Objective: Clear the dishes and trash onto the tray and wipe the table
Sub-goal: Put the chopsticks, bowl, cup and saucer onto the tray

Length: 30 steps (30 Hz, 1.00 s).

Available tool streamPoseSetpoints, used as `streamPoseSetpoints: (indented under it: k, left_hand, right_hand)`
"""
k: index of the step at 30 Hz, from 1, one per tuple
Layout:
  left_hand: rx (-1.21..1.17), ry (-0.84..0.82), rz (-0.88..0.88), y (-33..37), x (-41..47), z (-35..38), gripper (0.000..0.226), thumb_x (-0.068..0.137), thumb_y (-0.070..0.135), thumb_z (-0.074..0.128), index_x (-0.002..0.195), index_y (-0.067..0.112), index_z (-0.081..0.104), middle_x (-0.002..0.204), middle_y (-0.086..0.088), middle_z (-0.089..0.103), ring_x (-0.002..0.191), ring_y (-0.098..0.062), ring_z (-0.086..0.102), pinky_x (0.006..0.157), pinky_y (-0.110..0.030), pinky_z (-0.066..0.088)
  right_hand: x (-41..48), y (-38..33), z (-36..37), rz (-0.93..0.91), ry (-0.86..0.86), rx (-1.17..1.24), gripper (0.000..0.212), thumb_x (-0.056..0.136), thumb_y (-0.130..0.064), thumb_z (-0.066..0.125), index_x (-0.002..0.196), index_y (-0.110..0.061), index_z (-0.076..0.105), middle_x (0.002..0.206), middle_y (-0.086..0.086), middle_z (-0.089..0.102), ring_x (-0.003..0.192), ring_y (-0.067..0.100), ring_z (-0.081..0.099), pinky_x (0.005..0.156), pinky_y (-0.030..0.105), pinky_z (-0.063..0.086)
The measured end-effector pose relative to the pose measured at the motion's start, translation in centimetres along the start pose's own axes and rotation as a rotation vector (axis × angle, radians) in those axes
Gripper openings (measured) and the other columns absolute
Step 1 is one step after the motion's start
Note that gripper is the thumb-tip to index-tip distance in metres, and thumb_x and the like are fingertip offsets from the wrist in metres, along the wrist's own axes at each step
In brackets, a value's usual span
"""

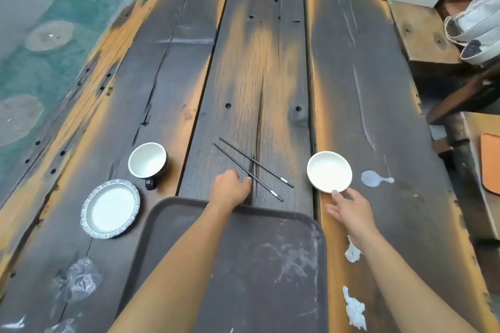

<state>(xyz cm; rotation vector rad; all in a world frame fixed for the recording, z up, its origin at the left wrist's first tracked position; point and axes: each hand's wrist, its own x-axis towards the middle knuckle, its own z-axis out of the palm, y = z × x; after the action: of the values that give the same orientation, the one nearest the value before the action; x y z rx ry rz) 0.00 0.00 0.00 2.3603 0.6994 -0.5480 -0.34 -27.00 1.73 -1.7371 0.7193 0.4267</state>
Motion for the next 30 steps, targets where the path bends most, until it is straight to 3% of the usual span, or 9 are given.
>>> streamPoseSetpoints:
  k: [4,7,9,13,19,25,30]
  left_hand:
    - [0.127,0.087,-0.065,1.2,2.5,0.5,0.061,0.088,0.062,0.050,0.089,0.001,0.060,0.078,-0.010,0.064,0.074,-0.029,0.061,0.059,-0.032,0.045]
    - [0.089,0.096,-0.145,2.2,4.8,1.3,0.082,0.078,0.073,0.054,0.112,-0.002,0.053,0.096,-0.013,0.069,0.088,-0.031,0.066,0.065,-0.035,0.051]
    - [0.045,0.124,-0.169,3.2,5.8,1.6,0.085,0.078,0.068,0.060,0.123,-0.001,0.042,0.111,-0.016,0.065,0.103,-0.035,0.063,0.077,-0.040,0.054]
    - [0.022,0.137,-0.097,5.0,7.2,2.3,0.063,0.085,0.042,0.068,0.124,0.000,0.039,0.125,-0.020,0.056,0.111,-0.039,0.059,0.086,-0.043,0.049]
    - [0.032,0.064,0.065,6.0,8.9,2.2,0.037,0.079,0.005,0.061,0.116,0.007,0.051,0.108,-0.014,0.059,0.097,-0.032,0.059,0.076,-0.038,0.050]
    - [-0.092,0.053,0.100,5.1,9.8,2.2,0.036,0.077,-0.003,0.063,0.111,0.011,0.062,0.099,-0.004,0.063,0.086,-0.018,0.058,0.064,-0.023,0.044]
    - [-0.087,0.063,0.093,5.2,10.2,2.1,0.029,0.076,-0.004,0.063,0.101,0.010,0.067,0.085,0.001,0.063,0.082,-0.015,0.059,0.069,-0.022,0.045]
  right_hand:
    - [1.9,0.0,0.5,0.016,0.054,0.107,0.031,0.100,-0.019,0.056,0.128,-0.006,0.059,0.095,-0.003,0.067,0.084,0.014,0.072,0.083,0.030,0.055]
    - [2.7,-0.4,0.6,0.021,0.072,0.121,0.024,0.099,-0.014,0.056,0.122,-0.010,0.063,0.090,-0.010,0.067,0.083,0.012,0.072,0.087,0.036,0.057]
    - [3.6,-0.4,0.5,0.021,0.067,0.130,0.025,0.099,-0.011,0.057,0.122,-0.014,0.063,0.093,-0.010,0.067,0.084,0.011,0.073,0.077,0.028,0.057]
    - [5.0,-0.6,0.3,0.017,0.073,0.110,0.034,0.098,-0.009,0.059,0.132,-0.008,0.060,0.108,-0.001,0.070,0.088,0.014,0.074,0.073,0.022,0.056]
    - [5.9,-1.6,0.5,0.005,0.049,0.112,0.040,0.097,-0.009,0.061,0.136,-0.009,0.057,0.102,-0.004,0.067,0.086,0.010,0.071,0.070,0.019,0.057]
    - [6.4,-2.2,0.6,0.028,0.041,0.148,0.042,0.095,-0.008,0.064,0.136,-0.007,0.057,0.113,0.002,0.068,0.089,0.013,0.071,0.063,0.018,0.058]
    - [6.7,-2.2,0.4,0.044,0.024,0.175,0.041,0.094,-0.008,0.066,0.135,-0.006,0.059,0.111,0.002,0.070,0.091,0.016,0.072,0.076,0.027,0.061]
